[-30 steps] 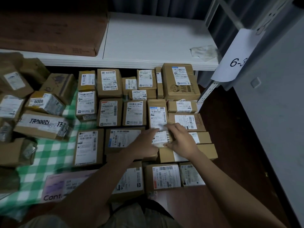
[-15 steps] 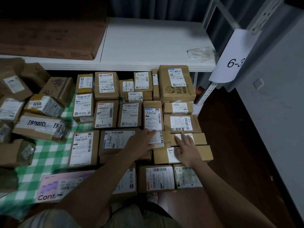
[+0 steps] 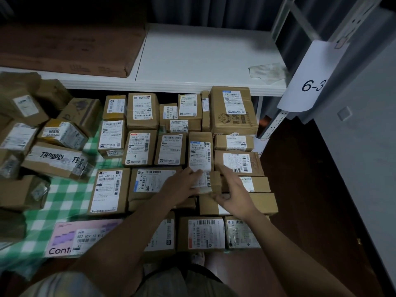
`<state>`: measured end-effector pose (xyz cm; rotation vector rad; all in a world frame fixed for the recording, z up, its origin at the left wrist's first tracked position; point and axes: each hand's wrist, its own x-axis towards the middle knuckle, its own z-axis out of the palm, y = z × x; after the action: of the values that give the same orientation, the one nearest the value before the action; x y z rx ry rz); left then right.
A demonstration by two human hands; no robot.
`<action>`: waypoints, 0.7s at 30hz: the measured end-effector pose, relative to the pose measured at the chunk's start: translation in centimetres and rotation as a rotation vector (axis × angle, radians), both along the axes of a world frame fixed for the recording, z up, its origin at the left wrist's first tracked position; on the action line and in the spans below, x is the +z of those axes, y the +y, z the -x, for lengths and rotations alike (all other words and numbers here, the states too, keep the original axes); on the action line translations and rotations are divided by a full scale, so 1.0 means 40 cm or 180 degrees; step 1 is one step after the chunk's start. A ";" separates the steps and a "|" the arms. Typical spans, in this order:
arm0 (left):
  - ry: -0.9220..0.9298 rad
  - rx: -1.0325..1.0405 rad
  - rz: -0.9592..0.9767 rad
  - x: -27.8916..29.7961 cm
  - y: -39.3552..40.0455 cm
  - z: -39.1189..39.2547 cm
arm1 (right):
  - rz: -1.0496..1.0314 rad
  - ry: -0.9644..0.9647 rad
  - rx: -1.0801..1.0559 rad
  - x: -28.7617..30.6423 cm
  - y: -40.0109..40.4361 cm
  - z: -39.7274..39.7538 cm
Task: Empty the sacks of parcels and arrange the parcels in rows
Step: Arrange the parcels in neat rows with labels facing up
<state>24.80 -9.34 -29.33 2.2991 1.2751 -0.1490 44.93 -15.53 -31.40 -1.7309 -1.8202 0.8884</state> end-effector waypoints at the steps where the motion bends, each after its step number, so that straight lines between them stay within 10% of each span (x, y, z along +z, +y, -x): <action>1: -0.0037 -0.0006 0.0010 0.001 0.000 0.000 | -0.0048 0.0026 0.0137 0.007 0.016 0.008; 9: -0.1182 0.0822 0.0917 -0.013 0.006 0.095 | -0.0013 -0.0631 0.0421 0.020 0.062 0.034; 21: 0.0259 0.0444 0.0848 -0.085 0.001 0.189 | -0.0101 -0.0476 0.0247 0.013 0.049 0.054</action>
<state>17.25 -9.30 -32.72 1.9906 1.3618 -0.3454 42.75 -13.55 -30.90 -1.7592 -1.9987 0.7738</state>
